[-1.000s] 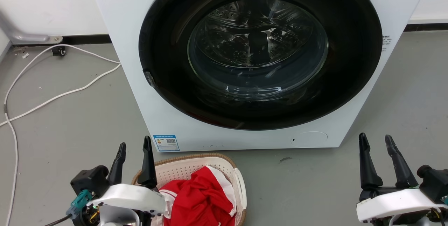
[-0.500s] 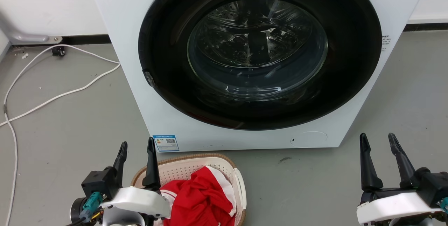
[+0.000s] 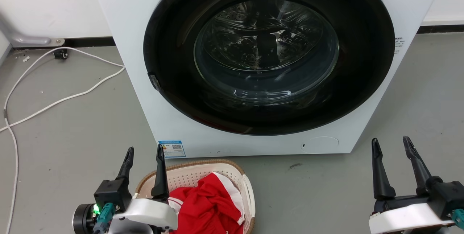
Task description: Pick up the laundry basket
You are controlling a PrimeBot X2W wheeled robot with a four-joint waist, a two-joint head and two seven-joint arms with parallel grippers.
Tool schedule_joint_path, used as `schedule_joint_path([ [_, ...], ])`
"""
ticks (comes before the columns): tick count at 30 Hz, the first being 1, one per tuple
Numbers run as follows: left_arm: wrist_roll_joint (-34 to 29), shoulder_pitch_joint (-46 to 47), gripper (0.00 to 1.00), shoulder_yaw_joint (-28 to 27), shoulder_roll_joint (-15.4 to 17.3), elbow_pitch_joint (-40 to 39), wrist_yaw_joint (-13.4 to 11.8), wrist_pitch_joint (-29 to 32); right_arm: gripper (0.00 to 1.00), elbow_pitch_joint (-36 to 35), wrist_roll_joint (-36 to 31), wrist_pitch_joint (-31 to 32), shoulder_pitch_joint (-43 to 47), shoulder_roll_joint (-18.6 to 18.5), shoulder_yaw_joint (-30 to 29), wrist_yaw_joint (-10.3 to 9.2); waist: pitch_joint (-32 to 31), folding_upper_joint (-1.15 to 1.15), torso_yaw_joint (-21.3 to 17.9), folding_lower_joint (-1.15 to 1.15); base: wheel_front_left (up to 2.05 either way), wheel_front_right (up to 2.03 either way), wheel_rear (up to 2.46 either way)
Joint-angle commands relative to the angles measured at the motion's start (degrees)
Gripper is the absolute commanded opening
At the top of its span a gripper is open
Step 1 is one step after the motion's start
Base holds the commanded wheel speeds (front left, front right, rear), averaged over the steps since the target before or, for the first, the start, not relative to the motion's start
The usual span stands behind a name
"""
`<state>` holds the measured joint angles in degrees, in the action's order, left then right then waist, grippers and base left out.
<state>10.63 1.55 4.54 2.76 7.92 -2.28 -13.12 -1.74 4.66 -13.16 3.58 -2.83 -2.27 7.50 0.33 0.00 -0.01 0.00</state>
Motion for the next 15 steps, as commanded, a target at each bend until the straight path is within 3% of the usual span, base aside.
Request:
schedule_joint_path([
  [1,-1.2,-0.5,1.0,0.0,0.2,0.0,-0.4,-0.5,1.0,-0.6,-1.0,-0.4,0.6,-0.1,0.0,-0.02,0.0,0.0,0.0,0.0,0.0,0.0,0.0],
  [15,-5.3,-1.3,1.0,0.2,0.2,0.9,-0.6,-1.9,1.0,-0.5,-2.9,-1.9,1.6,-0.1,0.8,-0.02,-0.3,0.0,0.0,0.0,0.0,0.0,0.0],
])
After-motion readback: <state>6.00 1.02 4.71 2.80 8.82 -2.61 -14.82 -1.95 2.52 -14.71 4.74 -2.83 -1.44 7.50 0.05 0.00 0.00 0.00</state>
